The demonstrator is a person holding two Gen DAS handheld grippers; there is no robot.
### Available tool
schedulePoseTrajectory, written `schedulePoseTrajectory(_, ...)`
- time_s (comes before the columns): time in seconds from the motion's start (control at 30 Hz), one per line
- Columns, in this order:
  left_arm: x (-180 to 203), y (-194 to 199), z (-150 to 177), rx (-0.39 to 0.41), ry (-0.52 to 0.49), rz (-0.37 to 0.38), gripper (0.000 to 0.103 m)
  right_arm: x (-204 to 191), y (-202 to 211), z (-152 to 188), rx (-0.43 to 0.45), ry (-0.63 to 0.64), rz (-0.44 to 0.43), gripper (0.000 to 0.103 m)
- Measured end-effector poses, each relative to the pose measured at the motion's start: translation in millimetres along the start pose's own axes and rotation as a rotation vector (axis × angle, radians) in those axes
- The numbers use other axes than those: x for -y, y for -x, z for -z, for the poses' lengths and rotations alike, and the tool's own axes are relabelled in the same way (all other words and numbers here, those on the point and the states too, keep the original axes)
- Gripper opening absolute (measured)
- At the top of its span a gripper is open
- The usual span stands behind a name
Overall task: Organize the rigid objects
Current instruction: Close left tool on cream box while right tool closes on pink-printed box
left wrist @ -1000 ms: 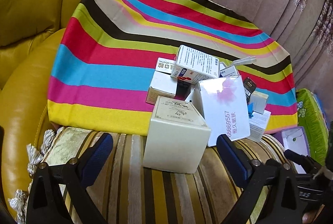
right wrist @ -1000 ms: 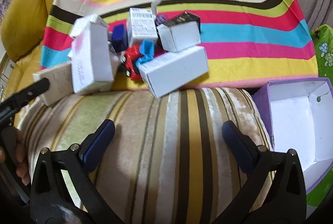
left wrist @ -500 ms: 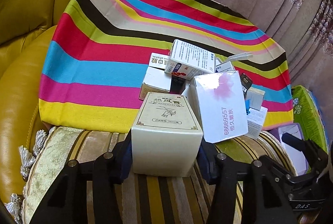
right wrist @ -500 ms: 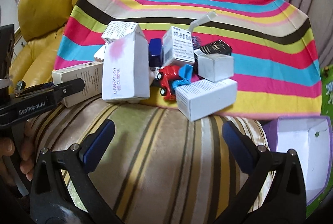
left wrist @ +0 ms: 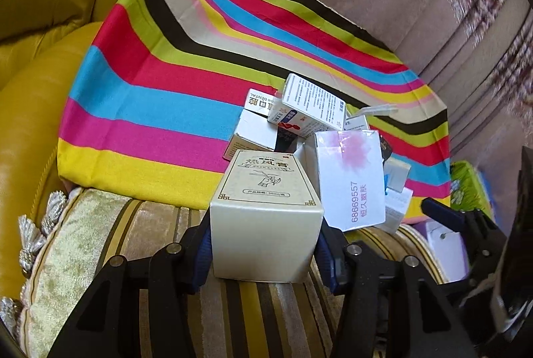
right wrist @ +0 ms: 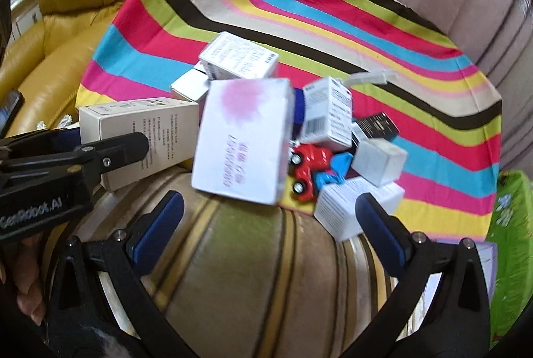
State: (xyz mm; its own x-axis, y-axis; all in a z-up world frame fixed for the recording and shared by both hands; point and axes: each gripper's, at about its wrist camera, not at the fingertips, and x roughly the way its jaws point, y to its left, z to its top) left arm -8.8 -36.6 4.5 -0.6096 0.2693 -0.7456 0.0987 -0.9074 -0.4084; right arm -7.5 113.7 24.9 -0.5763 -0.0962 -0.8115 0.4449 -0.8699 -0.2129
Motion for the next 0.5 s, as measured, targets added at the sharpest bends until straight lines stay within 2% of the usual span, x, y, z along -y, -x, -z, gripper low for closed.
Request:
schedulePoseTrajectory(0.33, -19, 0, -4, 0.002, 0.124, 0.098, 0.053, -22, -23, -21, -0.047, 0.043, 0.096, 0.103)
schedulePoseTrajectory(0.5, -21, 0, -4, 0.015, 0.12, 0.108, 0.053, -23, -31, -29, -0.056, 0.034, 0.14, 0.103)
